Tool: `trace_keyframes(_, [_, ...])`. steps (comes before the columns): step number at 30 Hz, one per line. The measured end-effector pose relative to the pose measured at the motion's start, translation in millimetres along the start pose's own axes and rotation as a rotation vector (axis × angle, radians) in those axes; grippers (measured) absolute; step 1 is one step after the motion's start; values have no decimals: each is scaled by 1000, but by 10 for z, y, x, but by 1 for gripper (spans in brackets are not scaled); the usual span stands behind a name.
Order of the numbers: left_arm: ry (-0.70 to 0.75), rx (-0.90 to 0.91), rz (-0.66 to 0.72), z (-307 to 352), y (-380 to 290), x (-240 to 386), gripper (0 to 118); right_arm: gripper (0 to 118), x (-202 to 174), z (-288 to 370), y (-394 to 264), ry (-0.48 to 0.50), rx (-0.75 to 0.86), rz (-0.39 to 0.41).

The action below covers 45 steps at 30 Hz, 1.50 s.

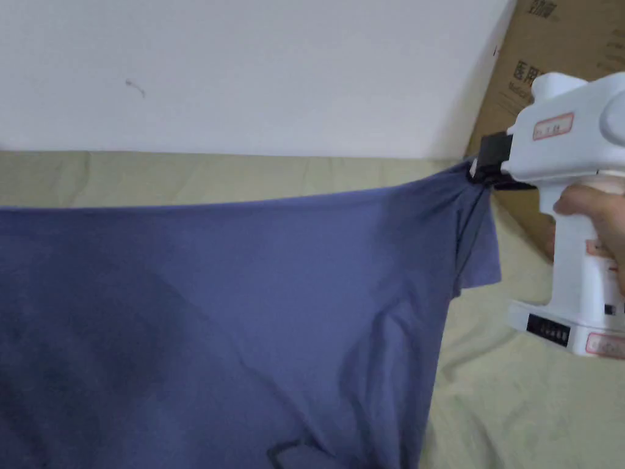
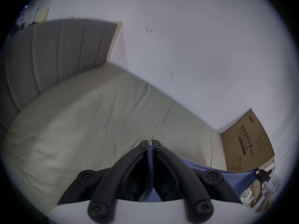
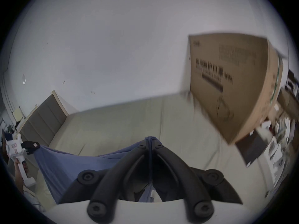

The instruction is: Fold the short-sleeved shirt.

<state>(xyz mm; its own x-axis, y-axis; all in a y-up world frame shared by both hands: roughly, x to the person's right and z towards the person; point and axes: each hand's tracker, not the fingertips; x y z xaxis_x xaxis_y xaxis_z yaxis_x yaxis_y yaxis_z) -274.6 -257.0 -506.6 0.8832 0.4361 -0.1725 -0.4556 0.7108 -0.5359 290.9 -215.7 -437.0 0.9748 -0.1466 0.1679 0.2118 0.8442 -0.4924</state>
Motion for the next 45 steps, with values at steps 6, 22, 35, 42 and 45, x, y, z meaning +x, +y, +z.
trace_keyframes(6, [-47,169,-75,351,701,453,2,1,-312,221,907,-39,218,84])
trace_keyframes(22, [-64,394,-12,458,1483,929,2,1,-840,256,2017,-150,507,211])
trace_keyframes(35, [-96,452,-28,413,1586,1040,2,1,-1029,285,2305,-202,627,210])
trace_keyframes(42, [-109,433,-19,424,1430,936,2,1,-1041,410,2122,-196,665,244])
trace_keyframes(45, [-138,395,-8,507,1210,783,2,1,-965,526,1915,-158,637,240])
